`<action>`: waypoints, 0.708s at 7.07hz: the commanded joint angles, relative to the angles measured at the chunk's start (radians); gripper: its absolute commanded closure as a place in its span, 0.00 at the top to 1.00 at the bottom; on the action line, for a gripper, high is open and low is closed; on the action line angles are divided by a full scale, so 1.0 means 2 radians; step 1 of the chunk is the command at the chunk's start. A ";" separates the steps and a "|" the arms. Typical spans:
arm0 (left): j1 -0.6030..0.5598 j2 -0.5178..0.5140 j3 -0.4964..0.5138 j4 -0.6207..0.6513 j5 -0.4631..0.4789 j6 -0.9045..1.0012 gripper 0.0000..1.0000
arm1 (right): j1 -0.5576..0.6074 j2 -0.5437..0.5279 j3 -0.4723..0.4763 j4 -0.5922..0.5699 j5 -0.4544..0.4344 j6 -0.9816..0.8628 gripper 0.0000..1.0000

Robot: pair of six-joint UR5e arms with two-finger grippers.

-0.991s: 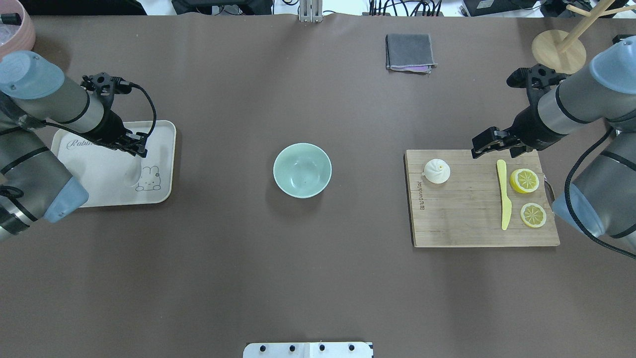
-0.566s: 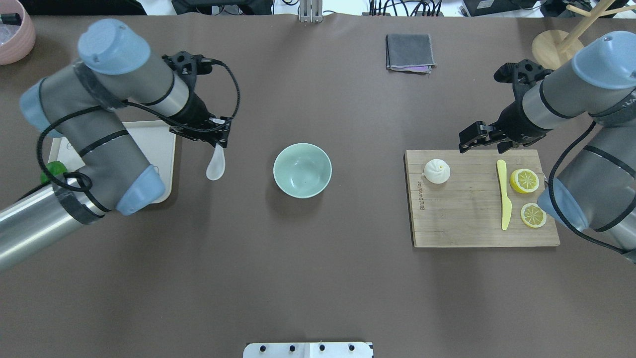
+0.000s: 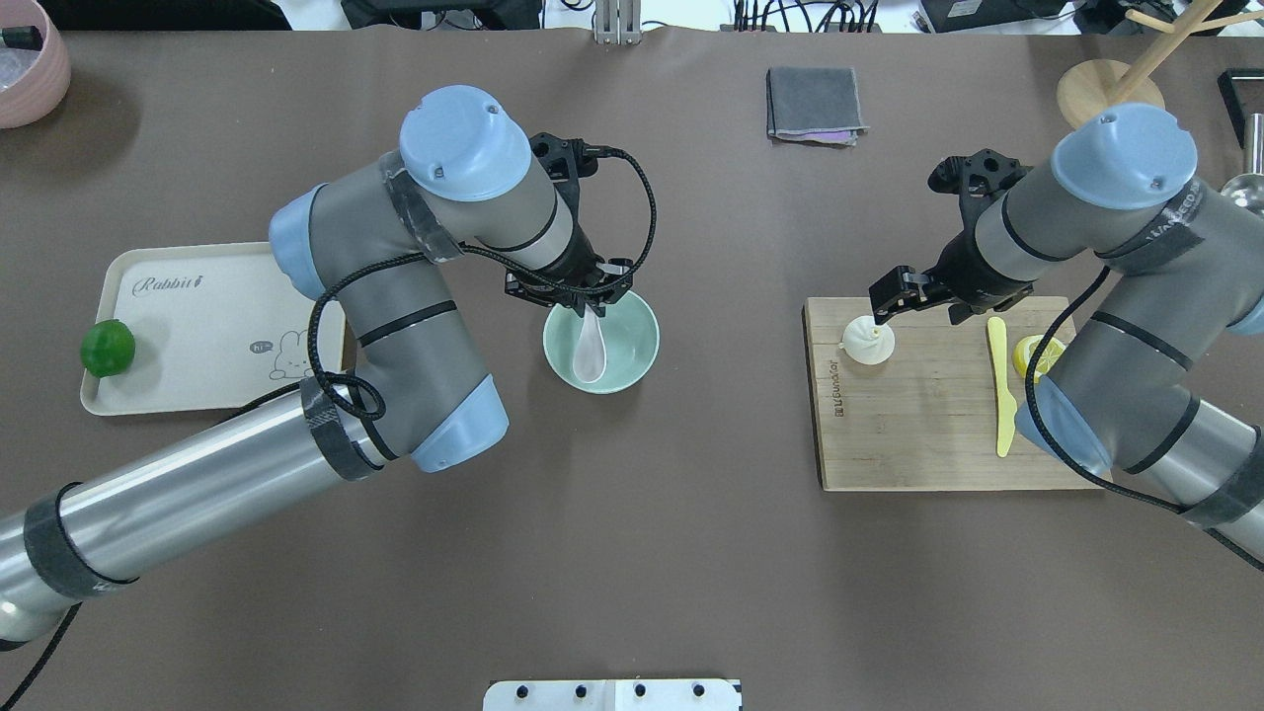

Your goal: Put spoon and bun in bowl

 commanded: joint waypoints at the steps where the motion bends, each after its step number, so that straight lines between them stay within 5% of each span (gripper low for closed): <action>1: 0.005 -0.015 0.029 -0.017 0.013 0.000 0.00 | -0.020 0.010 -0.005 0.000 -0.016 0.020 0.96; 4: 0.004 -0.015 0.045 -0.038 0.049 0.000 0.00 | -0.022 0.021 -0.017 0.000 -0.018 0.020 0.95; 5: 0.004 -0.015 0.048 -0.042 0.052 0.000 0.68 | -0.024 0.022 -0.020 0.001 -0.019 0.020 0.95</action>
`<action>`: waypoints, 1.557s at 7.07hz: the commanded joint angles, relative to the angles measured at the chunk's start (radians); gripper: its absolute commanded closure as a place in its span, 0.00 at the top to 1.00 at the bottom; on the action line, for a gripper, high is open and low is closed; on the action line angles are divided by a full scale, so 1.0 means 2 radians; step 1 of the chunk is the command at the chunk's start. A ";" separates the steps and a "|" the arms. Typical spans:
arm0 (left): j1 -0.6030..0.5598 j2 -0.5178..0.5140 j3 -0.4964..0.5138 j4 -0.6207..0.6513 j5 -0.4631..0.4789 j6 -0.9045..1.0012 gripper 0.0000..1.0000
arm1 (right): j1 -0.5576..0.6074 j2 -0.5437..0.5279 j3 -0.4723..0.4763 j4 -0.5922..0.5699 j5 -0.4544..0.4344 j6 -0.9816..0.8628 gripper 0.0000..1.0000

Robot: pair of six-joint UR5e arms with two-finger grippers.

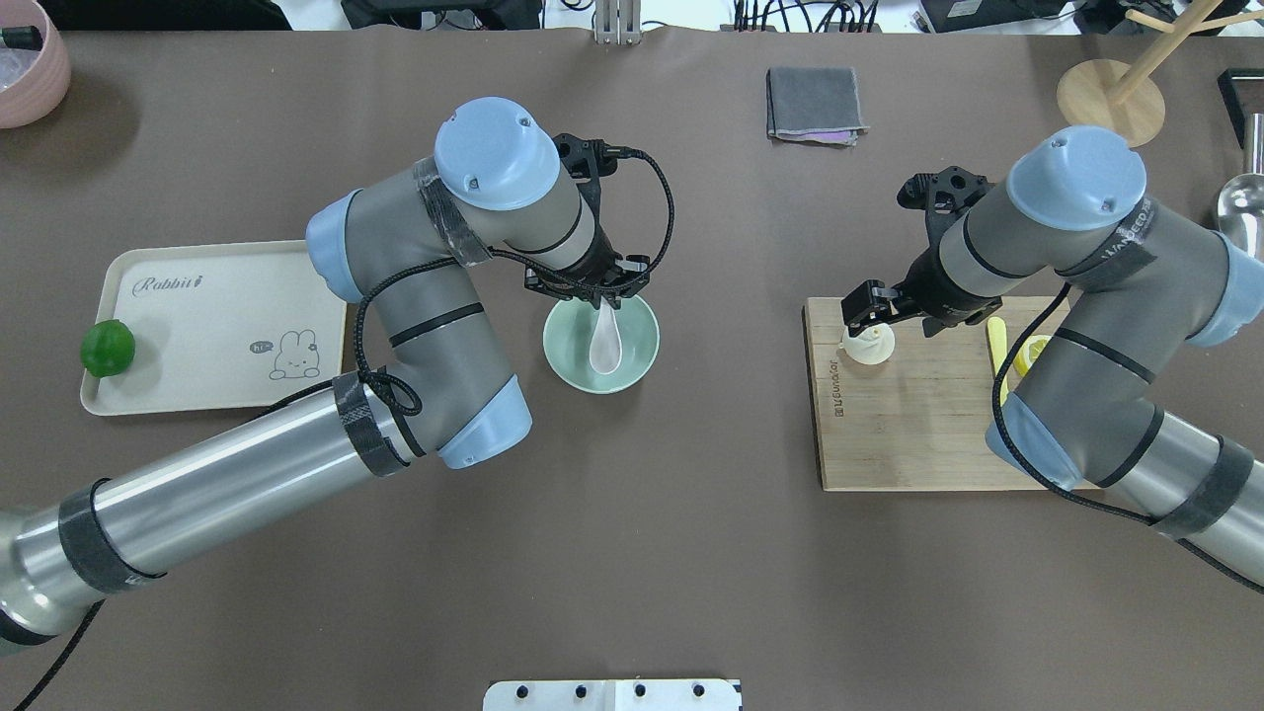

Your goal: Put spoon and bun in bowl

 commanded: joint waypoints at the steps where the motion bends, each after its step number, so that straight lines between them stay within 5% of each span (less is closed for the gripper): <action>1: 0.000 0.000 0.004 -0.006 0.010 0.000 0.97 | -0.009 0.002 -0.007 0.001 -0.013 0.000 0.95; 3: -0.001 0.000 0.002 -0.006 0.010 0.002 0.98 | -0.018 0.002 -0.013 0.000 -0.025 0.000 0.89; 4: -0.002 0.000 0.002 -0.006 0.010 0.001 0.98 | -0.019 0.002 -0.019 0.001 -0.025 0.000 0.67; 5: -0.002 0.000 0.001 -0.005 0.010 0.000 0.98 | -0.019 0.002 -0.018 0.001 -0.025 0.001 0.15; 6: -0.002 0.000 0.001 -0.004 0.011 0.001 0.98 | -0.022 0.002 -0.020 0.001 -0.025 -0.001 0.00; 9: -0.032 0.006 -0.020 -0.002 -0.008 0.002 0.98 | -0.015 0.057 -0.013 -0.030 -0.023 0.003 0.00; 11: -0.090 0.103 -0.110 0.000 -0.090 0.077 0.98 | -0.055 0.149 -0.018 -0.067 -0.055 0.119 0.00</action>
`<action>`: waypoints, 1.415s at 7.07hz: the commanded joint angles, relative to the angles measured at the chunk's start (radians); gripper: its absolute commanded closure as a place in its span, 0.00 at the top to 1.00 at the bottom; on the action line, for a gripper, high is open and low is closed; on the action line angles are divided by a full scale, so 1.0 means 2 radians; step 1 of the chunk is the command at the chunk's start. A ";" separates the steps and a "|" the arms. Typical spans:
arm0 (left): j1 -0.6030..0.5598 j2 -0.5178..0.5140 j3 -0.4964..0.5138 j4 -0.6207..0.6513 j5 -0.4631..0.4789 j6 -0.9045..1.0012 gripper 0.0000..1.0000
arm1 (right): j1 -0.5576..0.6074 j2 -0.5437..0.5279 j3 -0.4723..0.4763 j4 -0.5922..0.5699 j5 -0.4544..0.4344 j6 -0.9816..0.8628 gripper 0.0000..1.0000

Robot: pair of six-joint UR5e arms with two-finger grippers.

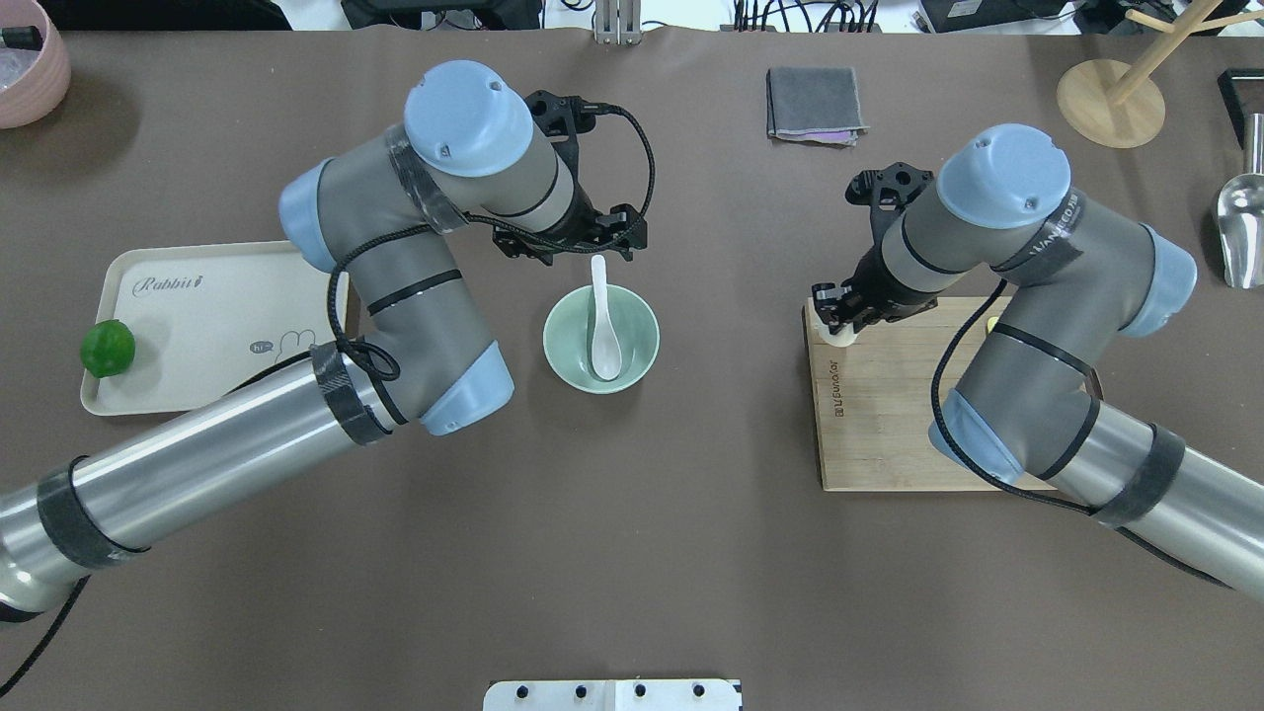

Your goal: Put spoon and bun in bowl

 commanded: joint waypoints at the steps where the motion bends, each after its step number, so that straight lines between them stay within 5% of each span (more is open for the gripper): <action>1: -0.066 0.111 -0.091 0.002 -0.070 0.085 0.98 | -0.069 0.097 -0.007 -0.021 -0.058 0.144 0.00; 3: -0.140 0.161 -0.110 0.001 -0.146 0.120 0.98 | -0.114 0.186 -0.083 -0.020 -0.113 0.206 0.00; 4: -0.155 0.164 -0.113 0.002 -0.158 0.130 0.98 | -0.120 0.193 -0.105 -0.010 -0.127 0.207 0.16; 5: -0.156 0.175 -0.123 0.002 -0.160 0.132 0.98 | -0.120 0.191 -0.105 -0.009 -0.127 0.209 0.99; 7: -0.157 0.186 -0.130 0.004 -0.159 0.133 0.98 | -0.094 0.146 -0.055 -0.013 -0.105 0.199 1.00; 9: -0.189 0.205 -0.138 0.003 -0.160 0.153 0.98 | -0.028 0.004 0.076 -0.016 -0.039 0.110 1.00; 10: -0.195 0.252 -0.156 0.005 -0.160 0.213 0.98 | 0.010 -0.050 0.093 -0.015 -0.007 0.056 1.00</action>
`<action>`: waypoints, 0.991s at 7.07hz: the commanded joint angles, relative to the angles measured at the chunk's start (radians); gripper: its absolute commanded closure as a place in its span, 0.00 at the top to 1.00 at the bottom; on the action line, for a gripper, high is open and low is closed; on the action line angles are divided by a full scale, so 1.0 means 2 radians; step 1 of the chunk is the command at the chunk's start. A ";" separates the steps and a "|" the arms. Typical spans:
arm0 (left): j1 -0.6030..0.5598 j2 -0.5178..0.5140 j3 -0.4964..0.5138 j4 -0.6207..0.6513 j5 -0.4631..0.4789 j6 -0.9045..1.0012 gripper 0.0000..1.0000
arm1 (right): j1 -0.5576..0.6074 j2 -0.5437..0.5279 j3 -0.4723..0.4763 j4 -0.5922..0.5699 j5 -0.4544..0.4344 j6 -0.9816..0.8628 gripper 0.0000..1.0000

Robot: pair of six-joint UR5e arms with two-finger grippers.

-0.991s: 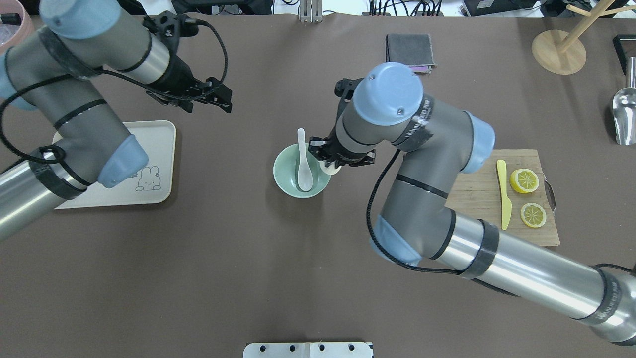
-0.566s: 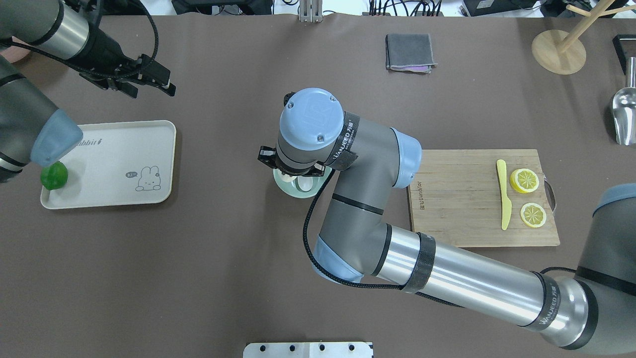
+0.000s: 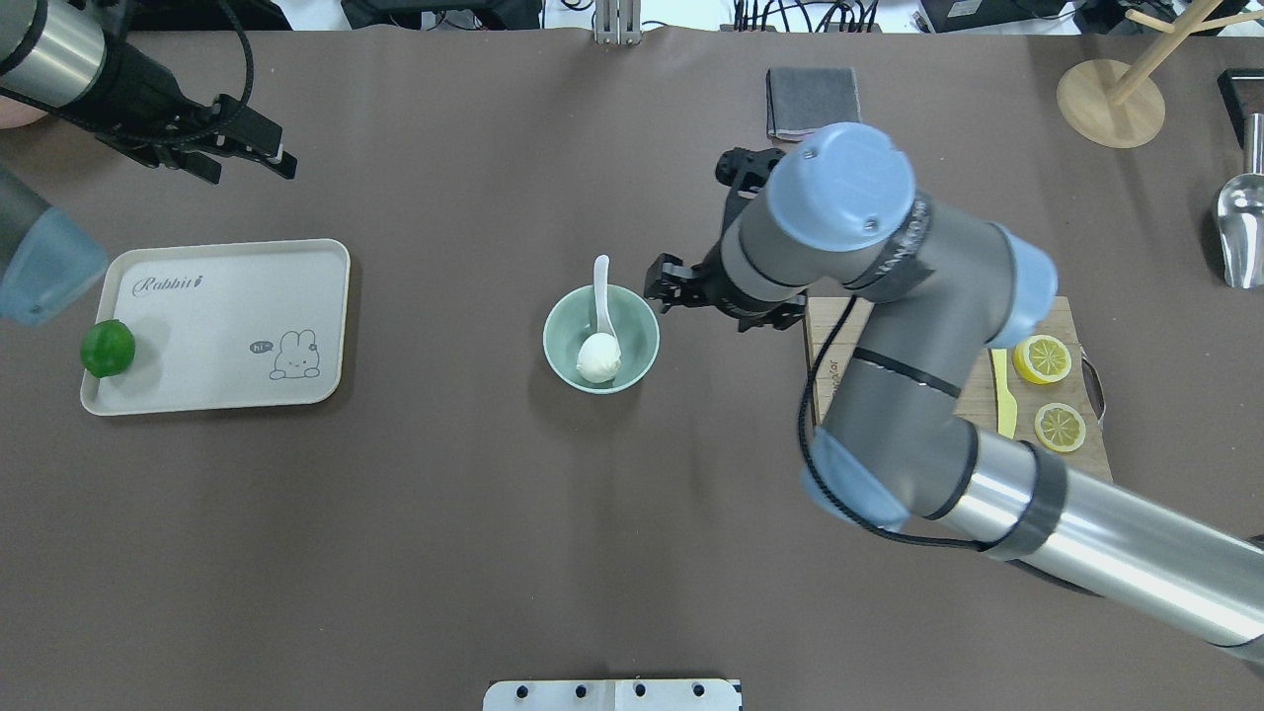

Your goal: Put spoon and bun in bowl

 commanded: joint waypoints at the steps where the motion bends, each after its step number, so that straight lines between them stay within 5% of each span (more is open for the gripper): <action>1: -0.039 0.076 -0.025 0.012 0.000 0.119 0.98 | 0.084 -0.127 0.052 0.004 0.061 -0.132 1.00; 4: -0.127 0.111 -0.022 0.119 0.000 0.330 0.98 | 0.243 -0.259 0.063 0.002 0.158 -0.391 1.00; 7: -0.226 0.172 -0.020 0.166 0.000 0.540 0.98 | 0.387 -0.305 0.001 -0.008 0.192 -0.611 1.00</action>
